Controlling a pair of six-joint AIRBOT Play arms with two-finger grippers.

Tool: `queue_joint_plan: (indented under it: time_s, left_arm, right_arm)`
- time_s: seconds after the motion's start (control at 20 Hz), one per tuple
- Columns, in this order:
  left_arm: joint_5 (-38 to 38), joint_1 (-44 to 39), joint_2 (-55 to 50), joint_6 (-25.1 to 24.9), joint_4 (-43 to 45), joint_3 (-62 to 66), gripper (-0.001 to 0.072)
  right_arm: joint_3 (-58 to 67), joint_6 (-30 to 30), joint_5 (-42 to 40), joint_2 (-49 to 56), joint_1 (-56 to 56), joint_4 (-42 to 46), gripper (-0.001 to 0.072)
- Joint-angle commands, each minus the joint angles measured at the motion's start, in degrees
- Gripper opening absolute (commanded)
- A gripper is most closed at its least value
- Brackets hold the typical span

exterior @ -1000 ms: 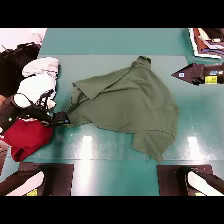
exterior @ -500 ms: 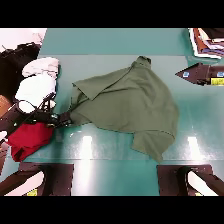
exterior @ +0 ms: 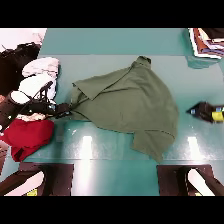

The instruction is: Fold the shirts.

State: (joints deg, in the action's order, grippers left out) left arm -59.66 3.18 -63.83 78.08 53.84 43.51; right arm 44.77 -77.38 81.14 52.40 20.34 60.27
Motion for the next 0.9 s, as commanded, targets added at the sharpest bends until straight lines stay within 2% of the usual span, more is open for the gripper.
queue_joint_plan:
  time_s: [0.0, 0.05, 0.5, 0.6, 0.65, 0.7, 0.85]
  left_arm:
    - [-0.35, 0.02, -0.04, -0.59, -0.09, 1.95, 0.0023]
    - [-0.35, 0.02, -0.02, -0.59, -0.11, 1.97, 0.0023]
    - [-0.37, 0.02, -0.04, -0.59, -0.09, 1.97, 0.0024]
    - [-0.68, 0.02, -0.02, -0.61, -0.07, 1.97, 0.0023]
    - [-0.83, 0.02, 0.11, -0.61, -0.04, 1.97, 0.0023]
    - [-0.63, 0.04, 0.90, -0.59, 0.26, 2.05, 0.0022]
    - [0.96, 0.20, 7.26, -0.07, 2.84, 6.27, 0.0022]
  right_arm:
    - [-11.17, 0.31, 1.40, 1.55, 7.23, 2.32, 0.0479]
    - [-13.00, 0.59, 0.66, 2.56, 7.04, 2.29, 0.0451]
    - [-13.53, -1.05, -7.69, 12.72, -7.17, 2.27, 0.0435]
    - [-12.20, -0.50, -8.02, 13.51, -10.05, 2.38, 0.0186]
    - [-11.23, 0.37, -8.07, 13.46, -11.50, 2.36, 0.0088]
    - [-10.01, 0.81, -7.74, 13.11, -12.90, 2.36, 0.0022]
    - [-2.89, 0.87, -6.95, 8.33, -16.52, 2.23, 0.0022]
